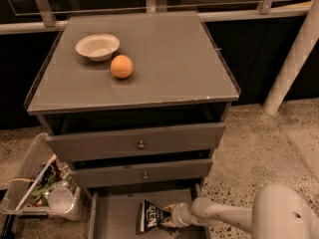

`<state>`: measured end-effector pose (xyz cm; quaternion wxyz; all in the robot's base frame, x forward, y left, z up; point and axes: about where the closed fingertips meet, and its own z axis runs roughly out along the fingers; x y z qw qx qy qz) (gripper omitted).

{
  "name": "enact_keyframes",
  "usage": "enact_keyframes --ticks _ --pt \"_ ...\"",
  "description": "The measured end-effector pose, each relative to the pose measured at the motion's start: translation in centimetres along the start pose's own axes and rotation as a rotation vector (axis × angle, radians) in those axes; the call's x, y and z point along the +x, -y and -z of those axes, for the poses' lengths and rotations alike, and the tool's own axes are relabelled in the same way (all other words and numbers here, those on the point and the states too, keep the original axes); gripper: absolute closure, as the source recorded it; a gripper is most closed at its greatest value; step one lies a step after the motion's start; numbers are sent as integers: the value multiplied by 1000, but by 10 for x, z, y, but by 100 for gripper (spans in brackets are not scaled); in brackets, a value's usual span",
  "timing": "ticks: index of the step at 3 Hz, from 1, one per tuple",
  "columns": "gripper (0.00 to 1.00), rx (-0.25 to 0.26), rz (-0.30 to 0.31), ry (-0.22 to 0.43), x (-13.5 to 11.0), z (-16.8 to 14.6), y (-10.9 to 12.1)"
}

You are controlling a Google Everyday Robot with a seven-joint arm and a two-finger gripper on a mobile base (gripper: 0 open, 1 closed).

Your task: Place blue chip bag into bottom drawer

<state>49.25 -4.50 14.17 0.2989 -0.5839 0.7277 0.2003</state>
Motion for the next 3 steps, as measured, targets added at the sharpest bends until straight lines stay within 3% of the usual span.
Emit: enact_keyframes --ticks 1,2,3 --pt "9 0 0 0 0 0 0" --pt "0 0 0 0 0 0 0" --pt "0 0 0 0 0 0 0"
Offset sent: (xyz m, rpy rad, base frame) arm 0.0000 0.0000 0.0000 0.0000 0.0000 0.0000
